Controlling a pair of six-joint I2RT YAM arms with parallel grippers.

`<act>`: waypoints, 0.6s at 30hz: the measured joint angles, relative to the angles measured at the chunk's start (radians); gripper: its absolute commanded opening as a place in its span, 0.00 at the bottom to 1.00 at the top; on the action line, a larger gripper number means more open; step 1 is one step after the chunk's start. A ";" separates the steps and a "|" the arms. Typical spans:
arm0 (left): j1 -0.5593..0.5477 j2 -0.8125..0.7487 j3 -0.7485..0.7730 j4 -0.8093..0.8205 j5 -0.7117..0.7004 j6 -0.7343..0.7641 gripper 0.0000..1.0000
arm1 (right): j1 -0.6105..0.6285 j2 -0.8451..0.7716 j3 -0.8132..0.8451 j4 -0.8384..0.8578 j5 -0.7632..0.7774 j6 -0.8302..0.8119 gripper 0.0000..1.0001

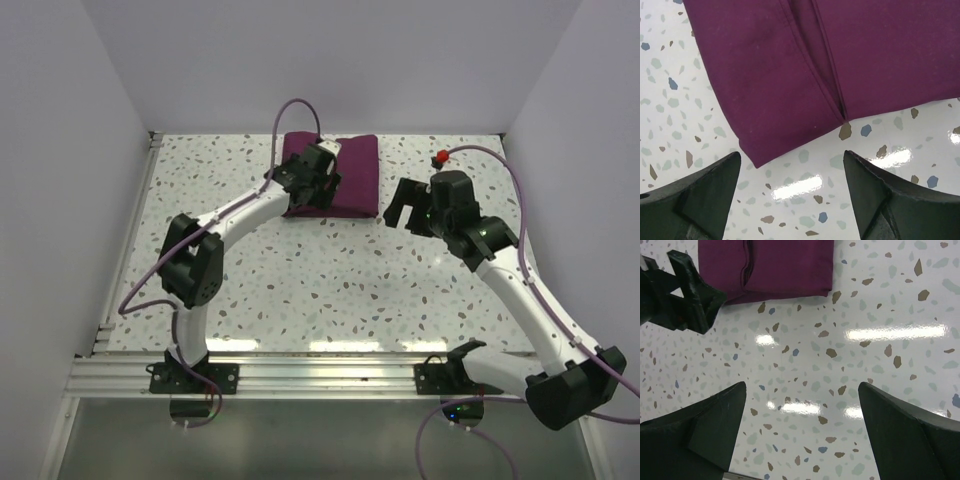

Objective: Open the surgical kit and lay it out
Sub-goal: Open the surgical kit at the center of the board.

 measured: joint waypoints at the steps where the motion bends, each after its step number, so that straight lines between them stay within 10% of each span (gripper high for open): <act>1: -0.010 0.013 0.003 0.001 -0.010 0.005 0.87 | 0.000 -0.003 0.000 0.000 0.002 0.000 0.98; 18: -0.043 0.242 0.107 0.009 -0.073 0.050 0.80 | 0.000 0.003 -0.006 -0.032 0.021 -0.002 0.98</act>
